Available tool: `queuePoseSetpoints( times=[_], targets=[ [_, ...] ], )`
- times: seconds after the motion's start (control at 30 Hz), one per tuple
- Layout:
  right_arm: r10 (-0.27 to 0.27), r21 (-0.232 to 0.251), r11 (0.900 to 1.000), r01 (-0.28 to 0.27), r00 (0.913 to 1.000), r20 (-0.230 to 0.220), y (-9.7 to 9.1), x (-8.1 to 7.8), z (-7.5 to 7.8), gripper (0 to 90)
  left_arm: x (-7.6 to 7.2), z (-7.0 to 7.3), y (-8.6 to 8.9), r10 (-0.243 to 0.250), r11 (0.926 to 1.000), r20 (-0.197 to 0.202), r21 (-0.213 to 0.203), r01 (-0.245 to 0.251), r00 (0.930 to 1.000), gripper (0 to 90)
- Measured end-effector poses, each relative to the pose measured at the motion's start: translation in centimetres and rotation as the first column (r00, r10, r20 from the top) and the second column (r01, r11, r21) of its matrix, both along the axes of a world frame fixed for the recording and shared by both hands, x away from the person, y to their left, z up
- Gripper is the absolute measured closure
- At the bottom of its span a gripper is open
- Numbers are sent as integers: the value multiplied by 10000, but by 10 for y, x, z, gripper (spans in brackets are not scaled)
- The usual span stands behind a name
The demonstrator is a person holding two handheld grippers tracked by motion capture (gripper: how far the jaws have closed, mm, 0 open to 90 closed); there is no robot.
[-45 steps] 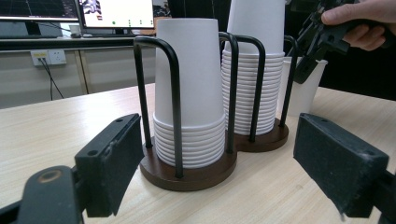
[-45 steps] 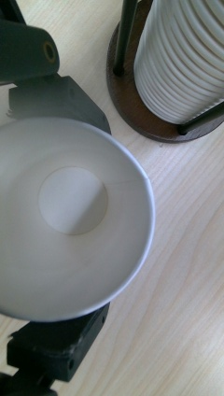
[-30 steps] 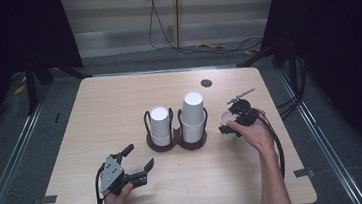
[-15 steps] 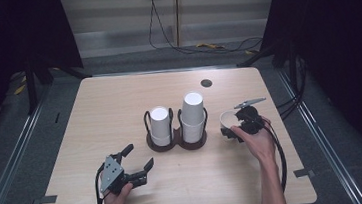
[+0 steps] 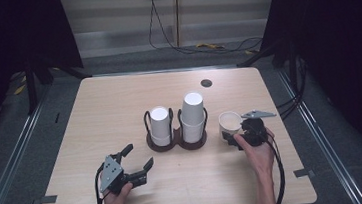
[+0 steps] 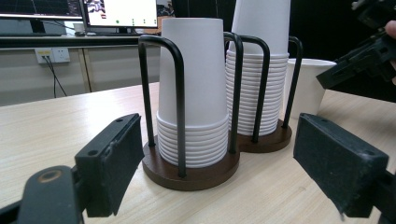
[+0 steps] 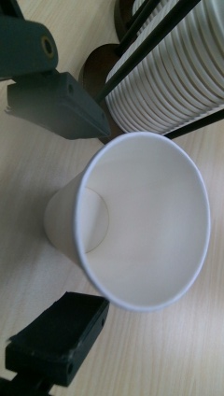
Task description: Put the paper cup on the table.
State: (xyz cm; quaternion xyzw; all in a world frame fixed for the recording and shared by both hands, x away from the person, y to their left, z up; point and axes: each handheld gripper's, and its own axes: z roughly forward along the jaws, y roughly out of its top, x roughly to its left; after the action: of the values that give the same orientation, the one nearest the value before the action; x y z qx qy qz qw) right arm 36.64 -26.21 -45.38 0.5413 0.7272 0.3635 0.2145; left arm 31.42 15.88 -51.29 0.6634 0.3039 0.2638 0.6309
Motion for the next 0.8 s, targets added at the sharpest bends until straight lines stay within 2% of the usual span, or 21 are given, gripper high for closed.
queuePoseSetpoints(
  times=[0.1, 0.33, 0.43, 0.53, 0.6, 0.67, 0.73, 0.8],
  targets=[
    [-319, 252, 9992, 310, 9989, 348, -1, -9, 0, 149, 0, 0, 0, 3, 10000, -13, -15, -3, 10000, 158],
    [-602, 224, 9981, 580, 9916, 1144, 8, -33, -3, 135, 0, 0, 0, 8, 10000, 11, 5, -8, 10000, 158],
    [-919, 299, 9956, 884, 9846, 1490, 11, -43, -6, 135, 0, 0, 0, 64, 10000, 12, 7, -64, 10000, 158],
    [-892, 471, 9956, 814, 9762, 1977, 13, -53, -9, 135, 0, 0, 0, 62, 10000, 13, -6, -62, 10000, 158],
    [-973, 751, 9938, 819, 9677, 2324, 15, -58, -12, 135, 0, 0, 0, 60, 10000, 6, -8, -60, 10000, 159],
    [-1046, 677, 9936, 905, 9633, 2472, 21, -63, -14, 136, -1, 0, 0, 69, 10000, 19, 2, -69, 10000, 159],
    [-909, 622, 9951, 768, 9579, 2723, 28, -67, -17, 135, -1, 0, 0, 116, 9999, 32, 33, -117, 9999, 159],
    [-865, 670, 9954, 692, 9481, 3060, 36, -71, -19, 134, -1, 0, 0, 101, 9999, 15, 11, -101, 9999, 159]
  ],
)
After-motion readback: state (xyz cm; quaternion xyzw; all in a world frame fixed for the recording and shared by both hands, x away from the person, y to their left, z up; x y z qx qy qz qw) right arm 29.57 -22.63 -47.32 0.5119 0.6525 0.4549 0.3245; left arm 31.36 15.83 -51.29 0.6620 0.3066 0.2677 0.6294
